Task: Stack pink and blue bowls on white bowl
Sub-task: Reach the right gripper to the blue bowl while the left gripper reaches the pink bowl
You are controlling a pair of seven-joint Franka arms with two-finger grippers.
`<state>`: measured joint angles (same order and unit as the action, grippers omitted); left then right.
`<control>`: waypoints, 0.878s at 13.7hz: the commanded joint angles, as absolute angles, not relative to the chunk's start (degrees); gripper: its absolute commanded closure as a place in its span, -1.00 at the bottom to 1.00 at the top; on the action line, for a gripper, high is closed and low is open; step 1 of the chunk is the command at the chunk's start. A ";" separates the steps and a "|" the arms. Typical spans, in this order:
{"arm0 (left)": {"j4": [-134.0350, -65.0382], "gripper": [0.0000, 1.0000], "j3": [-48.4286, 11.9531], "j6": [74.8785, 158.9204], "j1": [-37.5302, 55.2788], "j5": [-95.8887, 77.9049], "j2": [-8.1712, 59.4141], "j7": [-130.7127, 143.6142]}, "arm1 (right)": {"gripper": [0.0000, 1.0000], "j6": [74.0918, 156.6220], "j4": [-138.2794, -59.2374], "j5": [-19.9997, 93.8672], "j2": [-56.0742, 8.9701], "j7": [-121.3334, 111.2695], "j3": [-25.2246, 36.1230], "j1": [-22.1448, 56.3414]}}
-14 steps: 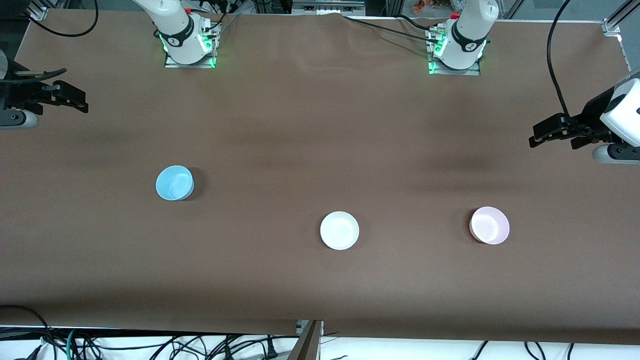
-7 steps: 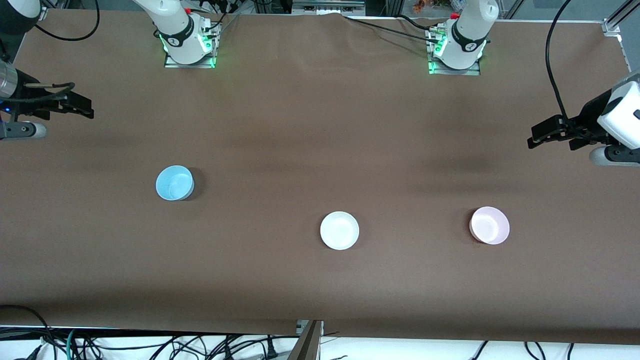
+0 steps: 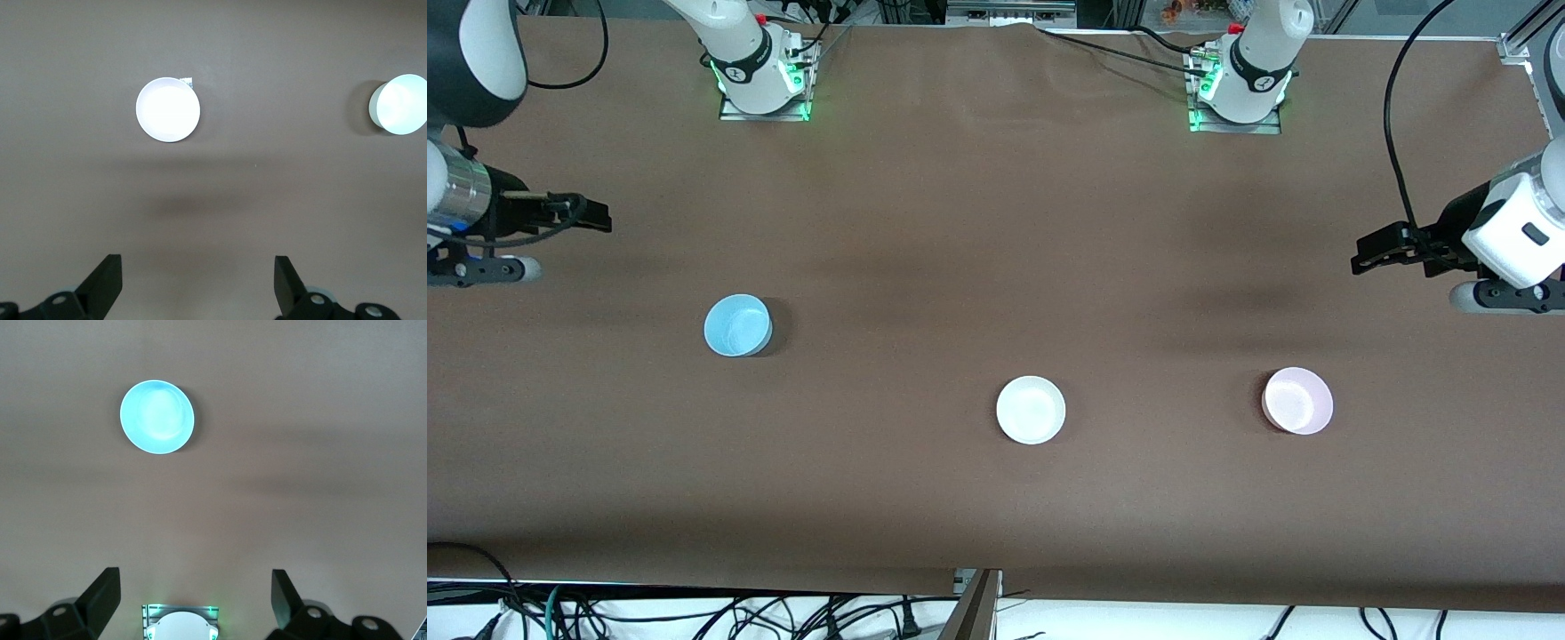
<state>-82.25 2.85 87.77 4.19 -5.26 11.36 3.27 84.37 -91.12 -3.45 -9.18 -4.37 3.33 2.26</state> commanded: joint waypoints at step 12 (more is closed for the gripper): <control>-81.83 -1.00 2.72 90.44 5.01 -1.32 13.27 5.98 | -0.99 103.17 -96.76 2.55 -19.95 -3.69 2.90 0.18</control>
